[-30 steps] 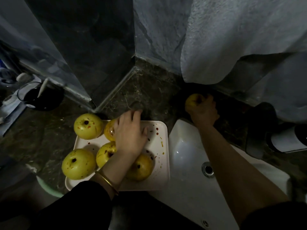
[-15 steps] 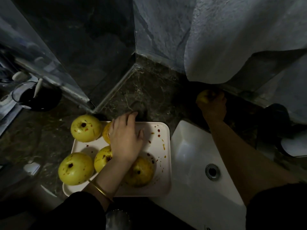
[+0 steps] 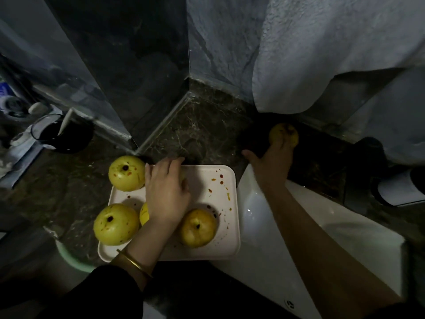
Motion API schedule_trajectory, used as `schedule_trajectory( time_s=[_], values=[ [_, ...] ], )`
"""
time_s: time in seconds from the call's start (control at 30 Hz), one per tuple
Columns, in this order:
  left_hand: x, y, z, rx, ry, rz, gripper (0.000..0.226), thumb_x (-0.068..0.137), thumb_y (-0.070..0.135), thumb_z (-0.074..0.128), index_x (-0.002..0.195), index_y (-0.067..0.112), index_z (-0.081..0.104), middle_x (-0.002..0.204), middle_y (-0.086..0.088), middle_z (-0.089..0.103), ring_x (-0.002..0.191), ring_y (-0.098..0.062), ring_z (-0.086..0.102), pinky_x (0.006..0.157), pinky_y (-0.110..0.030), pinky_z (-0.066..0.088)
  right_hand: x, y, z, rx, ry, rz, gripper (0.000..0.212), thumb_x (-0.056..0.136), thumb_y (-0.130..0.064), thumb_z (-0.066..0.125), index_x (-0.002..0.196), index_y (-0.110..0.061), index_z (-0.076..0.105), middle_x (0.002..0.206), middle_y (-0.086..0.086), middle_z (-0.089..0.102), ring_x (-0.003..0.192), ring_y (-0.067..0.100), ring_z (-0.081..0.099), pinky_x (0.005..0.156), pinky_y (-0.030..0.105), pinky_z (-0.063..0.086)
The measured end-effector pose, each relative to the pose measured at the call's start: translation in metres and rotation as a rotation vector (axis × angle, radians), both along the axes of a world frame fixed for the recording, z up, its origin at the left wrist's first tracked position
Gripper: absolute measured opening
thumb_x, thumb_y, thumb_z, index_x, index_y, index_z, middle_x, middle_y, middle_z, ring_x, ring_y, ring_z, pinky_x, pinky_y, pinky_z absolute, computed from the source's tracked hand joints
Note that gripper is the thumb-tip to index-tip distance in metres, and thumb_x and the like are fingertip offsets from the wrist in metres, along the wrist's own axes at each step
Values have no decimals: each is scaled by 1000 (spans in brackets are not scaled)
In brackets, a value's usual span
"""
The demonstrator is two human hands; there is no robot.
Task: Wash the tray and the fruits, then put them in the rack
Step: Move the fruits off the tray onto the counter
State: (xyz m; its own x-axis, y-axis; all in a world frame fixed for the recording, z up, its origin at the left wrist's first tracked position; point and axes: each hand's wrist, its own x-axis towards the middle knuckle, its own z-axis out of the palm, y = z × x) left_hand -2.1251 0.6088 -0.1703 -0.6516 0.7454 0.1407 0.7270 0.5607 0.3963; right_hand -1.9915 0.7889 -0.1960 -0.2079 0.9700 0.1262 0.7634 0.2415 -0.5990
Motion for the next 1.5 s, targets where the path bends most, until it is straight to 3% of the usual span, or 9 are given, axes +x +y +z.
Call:
schedule_trajectory(
  time_s=[0.13, 0.2, 0.33, 0.47, 0.6, 0.83, 1.07, 1.2, 1.5],
  values=[
    [-1, -14, 1, -33, 97, 47, 42, 63, 11, 64, 105, 10, 65, 99, -15, 64, 98, -37, 54, 83, -46, 40, -10, -50, 22, -418, 122, 409, 96, 66, -47, 81, 145, -22, 33, 146, 1, 37, 134, 20, 37, 109, 42, 34],
    [0, -19, 1, -31, 114, 75, 36, 63, 16, 57, 98, 11, 66, 93, -13, 65, 92, -37, 55, 77, -44, 39, -10, -71, 28, -593, -4, 673, 103, 60, -53, 83, 145, -29, 31, 146, -2, 34, 135, 19, 35, 109, 41, 35],
    [0, -24, -1, -47, 78, 84, 37, 65, 17, 56, 101, 13, 67, 94, -11, 68, 93, -35, 54, 74, -41, 32, -5, -105, 17, -500, -457, 998, 114, 53, -61, 82, 146, -32, 23, 151, -2, 26, 141, 22, 18, 113, 50, 20],
    [2, -29, 0, -71, 23, 63, 45, 65, 11, 69, 111, 13, 65, 102, -11, 67, 99, -35, 52, 76, -41, 33, 2, -126, 0, -282, -627, 1039, 111, 51, -60, 81, 143, -33, 25, 143, -3, 30, 136, 26, 26, 105, 58, 25],
    [4, -29, 1, -77, -36, 73, 49, 68, 12, 68, 116, 15, 63, 109, -10, 66, 104, -34, 52, 81, -41, 35, 4, -130, -13, -142, -563, 995, 95, 58, -54, 77, 138, -31, 31, 134, -2, 38, 124, 28, 42, 100, 50, 33],
    [2, -30, 1, -59, -133, 101, 45, 77, 12, 61, 123, 16, 59, 116, -11, 61, 105, -36, 56, 84, -44, 44, 3, -116, -4, -255, -336, 904, 86, 60, -50, 77, 133, -27, 38, 131, -2, 43, 121, 23, 44, 100, 42, 34],
    [8, -13, 4, -76, -133, 74, 44, 83, 15, 58, 127, 15, 55, 128, -9, 56, 116, -30, 51, 95, -41, 35, 15, -47, 11, -310, -30, 120, 91, 68, -37, 82, 142, -21, 32, 139, 7, 42, 123, 27, 47, 99, 42, 40],
    [11, -6, 3, -66, -147, 63, 42, 82, 12, 58, 124, 11, 57, 124, -12, 58, 114, -33, 51, 93, -41, 34, 41, 3, 8, -251, -130, -223, 90, 72, -36, 79, 141, -9, 29, 139, 20, 38, 126, 39, 40, 103, 47, 35],
    [9, 8, -3, -86, -149, 31, 40, 81, 13, 59, 121, 15, 59, 119, -9, 61, 111, -31, 53, 91, -40, 33, 66, 59, -9, -201, -275, -305, 89, 73, -34, 79, 139, 0, 30, 138, 26, 40, 127, 42, 36, 103, 46, 31]
  ],
)
